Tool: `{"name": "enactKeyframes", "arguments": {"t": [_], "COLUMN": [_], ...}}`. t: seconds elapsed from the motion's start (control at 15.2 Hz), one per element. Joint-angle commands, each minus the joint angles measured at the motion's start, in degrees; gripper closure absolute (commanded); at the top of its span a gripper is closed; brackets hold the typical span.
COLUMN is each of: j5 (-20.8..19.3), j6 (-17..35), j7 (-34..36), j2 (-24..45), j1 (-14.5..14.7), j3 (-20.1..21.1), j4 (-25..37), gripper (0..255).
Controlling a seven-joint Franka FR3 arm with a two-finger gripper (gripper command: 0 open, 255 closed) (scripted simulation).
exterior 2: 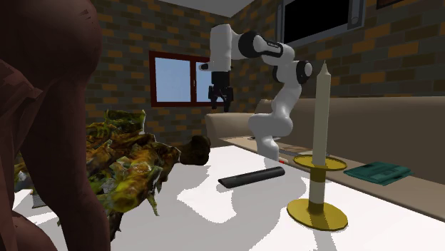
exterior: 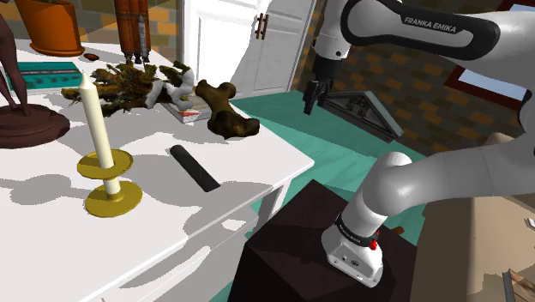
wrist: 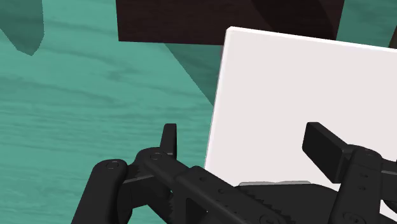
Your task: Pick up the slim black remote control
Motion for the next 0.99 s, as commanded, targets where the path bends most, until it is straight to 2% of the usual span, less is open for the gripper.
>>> {"name": "enactKeyframes", "arguments": {"t": [0.0,0.53,0.92], "j5": [0.00,6.67,9.49], "j6": [0.00,6.82,12.20], "j7": [0.00,12.74,22.15], "j2": [0.00,6.98,15.33], "j1": [0.00,2.65,3.73], "j3": [0.00,9.73,16.82], "j4": [0.00,0.39,3.89], "gripper": [0,0,0]}}
